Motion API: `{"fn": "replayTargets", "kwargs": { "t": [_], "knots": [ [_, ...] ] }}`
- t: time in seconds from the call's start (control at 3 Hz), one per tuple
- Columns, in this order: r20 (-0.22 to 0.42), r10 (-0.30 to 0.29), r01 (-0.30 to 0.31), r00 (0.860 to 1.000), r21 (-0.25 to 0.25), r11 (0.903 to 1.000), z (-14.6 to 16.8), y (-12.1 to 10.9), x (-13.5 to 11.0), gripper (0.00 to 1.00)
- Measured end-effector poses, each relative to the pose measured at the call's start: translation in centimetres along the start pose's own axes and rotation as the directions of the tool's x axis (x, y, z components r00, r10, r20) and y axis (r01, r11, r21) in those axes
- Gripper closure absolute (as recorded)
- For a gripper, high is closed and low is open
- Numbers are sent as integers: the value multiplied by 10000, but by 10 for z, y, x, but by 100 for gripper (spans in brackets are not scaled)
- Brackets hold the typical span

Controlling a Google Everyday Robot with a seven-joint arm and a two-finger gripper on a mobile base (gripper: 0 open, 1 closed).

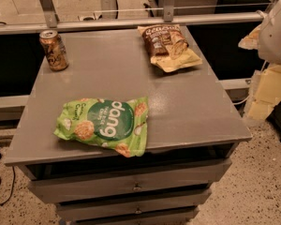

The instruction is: Pick green rice chip bag

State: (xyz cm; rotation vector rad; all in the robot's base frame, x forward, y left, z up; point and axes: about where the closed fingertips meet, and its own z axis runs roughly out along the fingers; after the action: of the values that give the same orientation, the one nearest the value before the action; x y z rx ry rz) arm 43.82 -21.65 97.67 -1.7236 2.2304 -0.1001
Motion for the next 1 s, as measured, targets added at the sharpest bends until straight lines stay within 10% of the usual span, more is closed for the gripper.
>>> {"fn": "replayTargets", "kwargs": {
  "t": [0.67, 1.0],
  "knots": [
    [453, 22, -13, 9990, -192, 9998, 12, 0, -16, 0],
    [1879, 58, 104, 9822, -848, 9963, 52, 5, -84, 0]
  ]
}}
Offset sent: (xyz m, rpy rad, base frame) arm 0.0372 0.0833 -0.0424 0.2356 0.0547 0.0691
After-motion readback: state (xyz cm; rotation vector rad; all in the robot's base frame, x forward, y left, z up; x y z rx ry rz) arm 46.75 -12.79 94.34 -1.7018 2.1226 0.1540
